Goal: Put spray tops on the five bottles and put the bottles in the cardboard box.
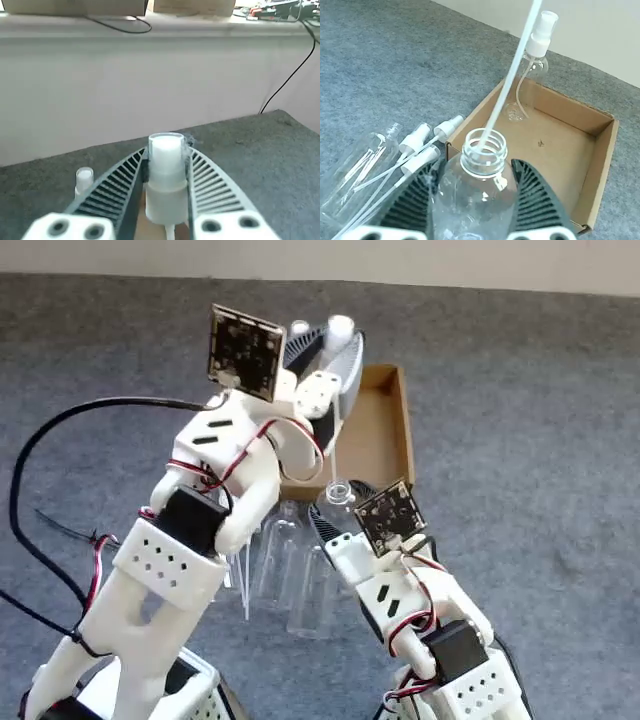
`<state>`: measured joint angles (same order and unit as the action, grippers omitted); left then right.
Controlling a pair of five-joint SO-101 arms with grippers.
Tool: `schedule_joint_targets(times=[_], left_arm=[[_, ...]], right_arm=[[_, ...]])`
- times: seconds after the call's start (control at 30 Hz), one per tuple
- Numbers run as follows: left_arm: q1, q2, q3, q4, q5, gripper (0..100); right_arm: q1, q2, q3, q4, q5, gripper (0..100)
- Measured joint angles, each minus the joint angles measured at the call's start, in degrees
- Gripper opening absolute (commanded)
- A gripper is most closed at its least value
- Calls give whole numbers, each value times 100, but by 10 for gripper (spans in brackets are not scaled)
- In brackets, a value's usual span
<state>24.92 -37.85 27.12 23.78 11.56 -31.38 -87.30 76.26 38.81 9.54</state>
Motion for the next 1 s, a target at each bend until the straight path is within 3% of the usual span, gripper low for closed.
schedule_joint_targets(times=[0.23, 0.77, 1.0], left_arm=[[0, -352, 703, 0, 26, 5], [35, -2804, 2787, -9, 44, 5], [607, -2989, 2892, -18, 9, 7]], right_arm=[[0, 0, 0, 0, 0, 4], [-9, 9, 0, 0, -9, 5], [-9, 9, 0, 0, -9, 5]])
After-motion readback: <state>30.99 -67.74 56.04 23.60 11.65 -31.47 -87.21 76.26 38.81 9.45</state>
